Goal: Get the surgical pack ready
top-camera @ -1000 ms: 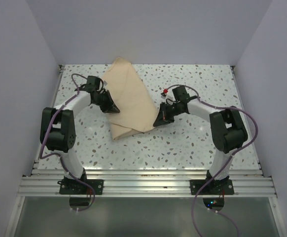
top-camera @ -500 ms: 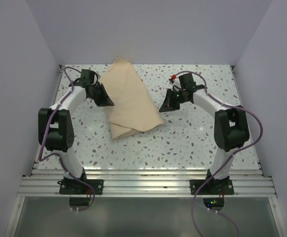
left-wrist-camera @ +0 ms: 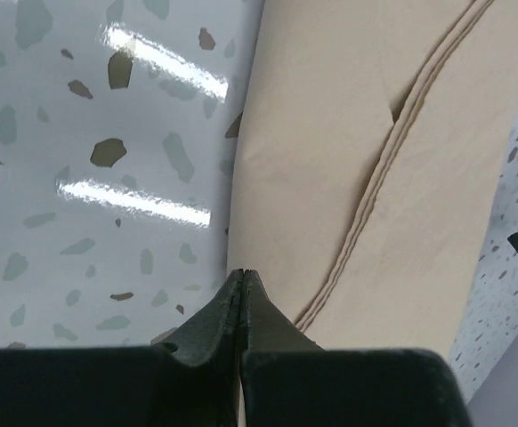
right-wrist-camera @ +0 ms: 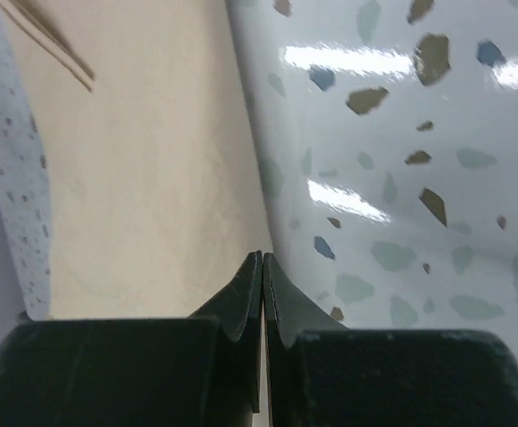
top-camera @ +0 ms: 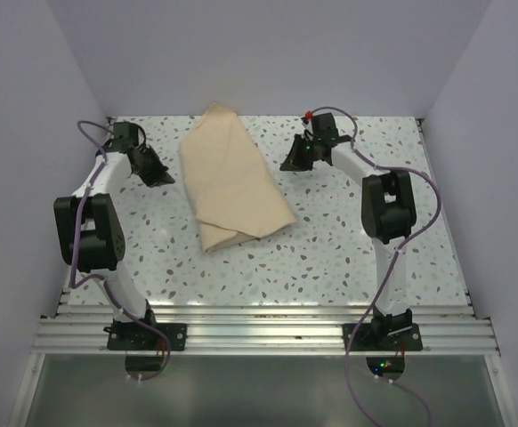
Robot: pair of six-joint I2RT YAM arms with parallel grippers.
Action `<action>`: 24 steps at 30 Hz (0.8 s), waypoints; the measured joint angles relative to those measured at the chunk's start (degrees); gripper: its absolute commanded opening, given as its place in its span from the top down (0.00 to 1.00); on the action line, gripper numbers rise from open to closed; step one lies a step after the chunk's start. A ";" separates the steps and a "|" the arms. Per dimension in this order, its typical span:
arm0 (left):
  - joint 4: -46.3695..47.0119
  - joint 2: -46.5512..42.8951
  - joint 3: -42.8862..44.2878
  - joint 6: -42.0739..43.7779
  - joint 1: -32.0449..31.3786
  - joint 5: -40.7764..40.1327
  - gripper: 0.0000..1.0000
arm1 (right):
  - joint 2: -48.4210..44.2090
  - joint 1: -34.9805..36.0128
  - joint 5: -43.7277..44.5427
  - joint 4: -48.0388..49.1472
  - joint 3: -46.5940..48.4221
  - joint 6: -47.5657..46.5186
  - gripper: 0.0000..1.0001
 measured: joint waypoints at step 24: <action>18.08 11.58 -2.27 -6.14 1.64 12.98 1.00 | 17.03 0.15 -9.44 11.41 13.66 9.94 1.00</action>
